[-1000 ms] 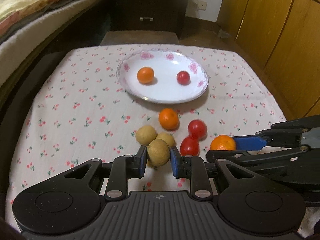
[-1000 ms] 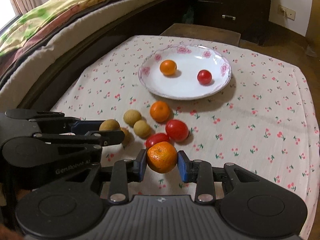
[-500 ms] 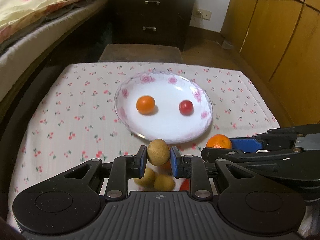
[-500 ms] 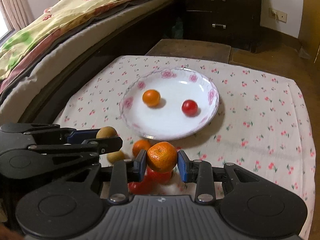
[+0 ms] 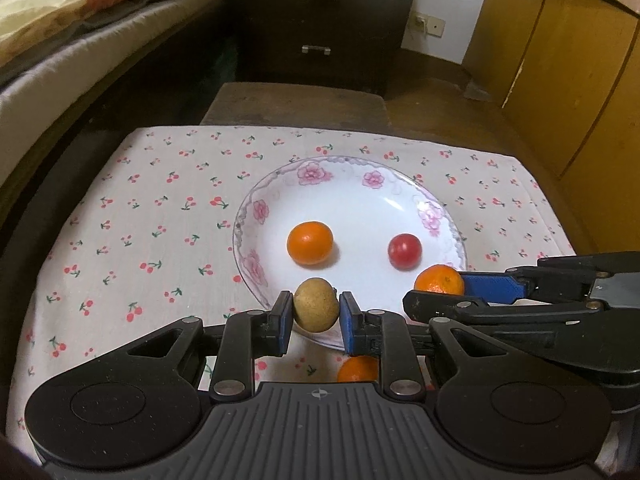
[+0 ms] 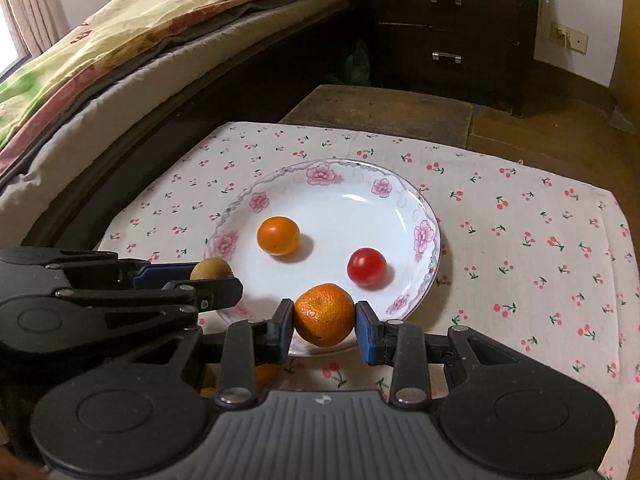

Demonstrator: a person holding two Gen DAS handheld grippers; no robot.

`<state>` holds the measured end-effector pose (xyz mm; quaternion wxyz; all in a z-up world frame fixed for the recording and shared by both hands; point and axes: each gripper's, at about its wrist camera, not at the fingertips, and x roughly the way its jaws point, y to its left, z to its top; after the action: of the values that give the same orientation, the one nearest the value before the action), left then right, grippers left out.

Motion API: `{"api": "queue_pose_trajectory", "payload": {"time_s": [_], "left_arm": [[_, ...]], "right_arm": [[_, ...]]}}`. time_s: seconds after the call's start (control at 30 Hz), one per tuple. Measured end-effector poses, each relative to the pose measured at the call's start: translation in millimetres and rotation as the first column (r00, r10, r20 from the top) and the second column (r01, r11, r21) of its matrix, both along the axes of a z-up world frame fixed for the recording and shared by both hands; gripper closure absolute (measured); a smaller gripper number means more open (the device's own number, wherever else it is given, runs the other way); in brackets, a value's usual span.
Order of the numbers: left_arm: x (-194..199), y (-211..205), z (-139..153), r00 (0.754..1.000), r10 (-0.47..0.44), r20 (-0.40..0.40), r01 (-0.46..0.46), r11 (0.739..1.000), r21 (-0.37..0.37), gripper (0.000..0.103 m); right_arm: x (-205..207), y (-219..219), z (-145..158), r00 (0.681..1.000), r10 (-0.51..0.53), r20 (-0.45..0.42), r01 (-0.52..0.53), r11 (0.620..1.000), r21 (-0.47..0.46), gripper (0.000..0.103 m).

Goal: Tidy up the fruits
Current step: 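Carry potato and orange over the white plate and open both tools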

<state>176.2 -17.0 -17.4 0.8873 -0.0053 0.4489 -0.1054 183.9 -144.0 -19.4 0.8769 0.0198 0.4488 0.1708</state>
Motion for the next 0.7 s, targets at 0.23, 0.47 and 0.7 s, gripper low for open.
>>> {"api": "queue_pose_trajectory", "payload": {"time_s": [0.23, 0.47, 0.7], "left_arm": [[6.1, 2.9, -3.7, 1.000, 0.020, -0.017, -0.020, 1.000, -0.011, 0.072], [6.8, 2.8, -3.3, 1.000, 0.019, -0.016, -0.019, 1.000, -0.011, 0.068], [5.7, 3.4, 1.7, 1.000, 0.026, -0.003, -0.026, 0.999, -0.024, 0.060]], "right_arm": [[9.0, 0.5, -4.6, 1.000, 0.011, -0.005, -0.011, 1.000, 0.009, 0.069], [9.1, -2.2, -5.0, 1.000, 0.000, -0.010, 0.000, 1.000, 0.010, 0.069], [6.9, -4.4, -1.9, 1.000, -0.013, -0.001, 0.013, 1.000, 0.006, 0.069]]}}
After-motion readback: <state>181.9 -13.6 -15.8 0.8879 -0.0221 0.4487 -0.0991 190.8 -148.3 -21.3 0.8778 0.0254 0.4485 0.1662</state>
